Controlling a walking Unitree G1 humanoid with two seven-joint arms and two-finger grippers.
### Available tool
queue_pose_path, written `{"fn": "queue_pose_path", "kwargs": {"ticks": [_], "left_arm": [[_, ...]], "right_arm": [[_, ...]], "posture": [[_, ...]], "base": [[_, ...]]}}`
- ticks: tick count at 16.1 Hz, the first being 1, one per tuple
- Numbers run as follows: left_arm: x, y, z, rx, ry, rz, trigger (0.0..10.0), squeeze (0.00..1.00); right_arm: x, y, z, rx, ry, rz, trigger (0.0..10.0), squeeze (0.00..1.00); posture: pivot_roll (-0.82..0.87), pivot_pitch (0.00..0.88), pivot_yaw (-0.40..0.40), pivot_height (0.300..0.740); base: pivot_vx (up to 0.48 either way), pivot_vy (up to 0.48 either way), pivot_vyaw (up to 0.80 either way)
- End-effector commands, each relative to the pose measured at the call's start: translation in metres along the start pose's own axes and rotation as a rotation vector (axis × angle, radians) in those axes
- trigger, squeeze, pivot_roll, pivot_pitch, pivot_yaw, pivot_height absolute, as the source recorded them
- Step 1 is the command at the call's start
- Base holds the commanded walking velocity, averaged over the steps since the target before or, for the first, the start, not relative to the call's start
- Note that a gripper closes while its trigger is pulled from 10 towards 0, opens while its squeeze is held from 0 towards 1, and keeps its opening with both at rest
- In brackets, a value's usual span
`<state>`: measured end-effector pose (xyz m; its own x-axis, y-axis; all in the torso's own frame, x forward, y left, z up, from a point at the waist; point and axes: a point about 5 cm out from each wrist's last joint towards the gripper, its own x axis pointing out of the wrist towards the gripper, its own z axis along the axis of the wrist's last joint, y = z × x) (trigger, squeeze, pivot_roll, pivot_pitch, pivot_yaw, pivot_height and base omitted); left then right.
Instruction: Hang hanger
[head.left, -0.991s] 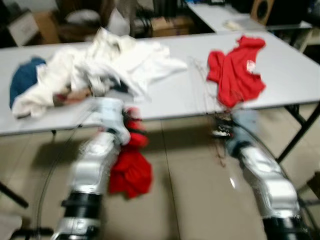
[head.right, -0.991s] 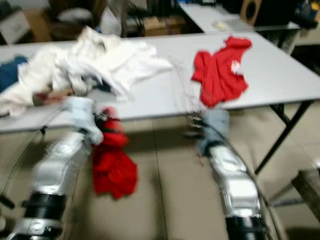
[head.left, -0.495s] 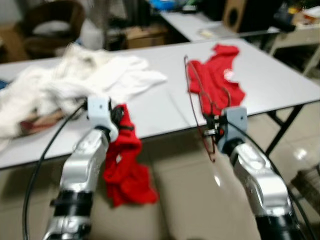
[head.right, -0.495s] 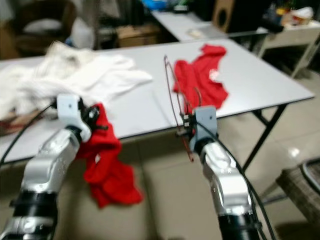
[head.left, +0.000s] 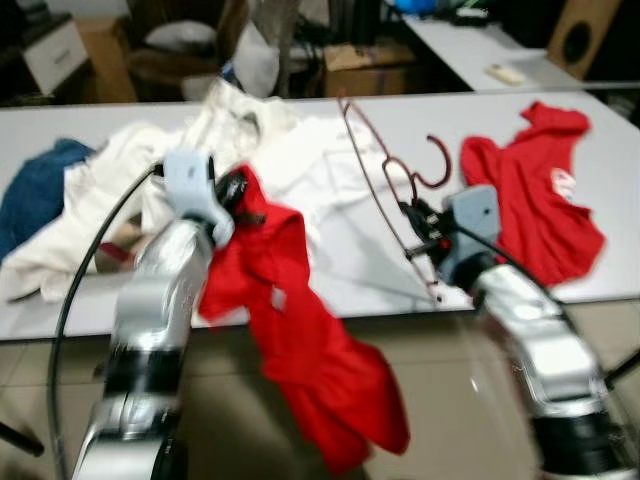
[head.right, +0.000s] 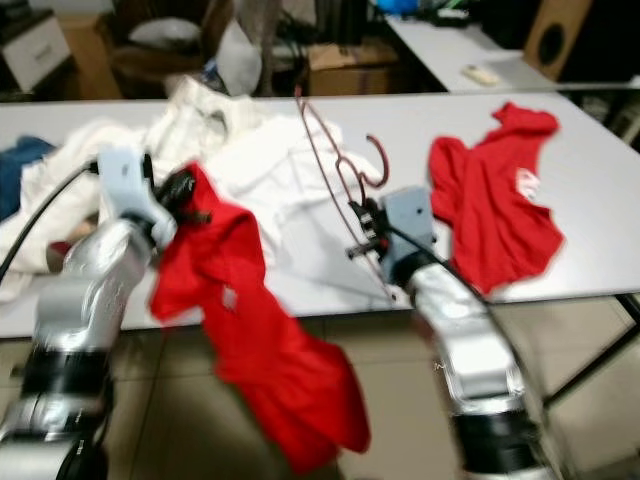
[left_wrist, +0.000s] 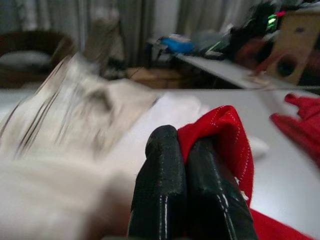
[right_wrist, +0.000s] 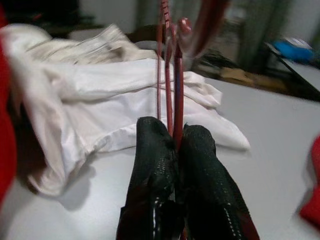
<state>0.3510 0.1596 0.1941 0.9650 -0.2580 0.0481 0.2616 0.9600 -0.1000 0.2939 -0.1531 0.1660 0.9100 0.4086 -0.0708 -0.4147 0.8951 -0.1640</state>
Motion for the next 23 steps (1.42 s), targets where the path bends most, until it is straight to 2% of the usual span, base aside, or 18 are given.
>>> {"fn": "queue_pose_path", "kwargs": {"ticks": [1,4,5,8,11,14,20,23], "left_arm": [[0.008,0.001,0.017,0.016,-0.056,-0.013,10.0,0.00],[0.024,0.004,0.049,0.049,-0.127,-0.047,10.0,0.00],[0.027,0.003,0.054,0.050,-0.139,-0.056,10.0,0.00],[0.048,-0.008,0.087,0.009,-0.208,-0.133,10.0,0.00],[0.064,-0.011,0.104,0.062,-0.192,-0.145,10.0,0.00],[0.072,-0.012,0.111,0.072,-0.190,-0.140,10.0,0.00],[0.077,-0.014,0.113,0.084,-0.190,-0.140,10.0,0.00],[0.078,-0.005,0.107,0.131,-0.136,-0.072,10.0,0.00]], "right_arm": [[-0.008,-0.007,0.006,-0.039,-0.021,0.056,10.0,0.00],[-0.024,-0.019,0.019,-0.084,-0.036,0.199,10.0,0.00],[-0.027,-0.020,0.022,-0.090,-0.041,0.226,10.0,0.00],[-0.069,-0.022,0.037,-0.152,0.004,0.530,10.0,0.00],[-0.092,-0.030,0.044,-0.194,0.061,0.610,10.0,0.00],[-0.101,-0.036,0.055,-0.219,0.071,0.629,10.0,0.00],[-0.111,-0.035,0.071,-0.249,0.069,0.691,10.0,0.00],[-0.115,-0.037,0.078,-0.260,0.065,0.708,10.0,0.00]], "posture": [[-0.15,0.000,0.028,0.740],[-0.15,0.000,0.026,0.740],[-0.15,0.000,0.026,0.740],[-0.16,0.000,0.035,0.740],[-0.17,0.000,0.038,0.740],[-0.17,0.000,0.045,0.740],[-0.17,0.000,0.037,0.740],[-0.16,0.000,0.034,0.740]], "base": [[0.435,0.000,0.00],[0.434,0.000,0.00],[0.431,0.000,0.00],[0.433,0.000,0.00],[0.275,0.000,0.00],[0.000,0.000,0.00],[0.000,0.000,0.00],[0.000,0.000,0.00]]}}
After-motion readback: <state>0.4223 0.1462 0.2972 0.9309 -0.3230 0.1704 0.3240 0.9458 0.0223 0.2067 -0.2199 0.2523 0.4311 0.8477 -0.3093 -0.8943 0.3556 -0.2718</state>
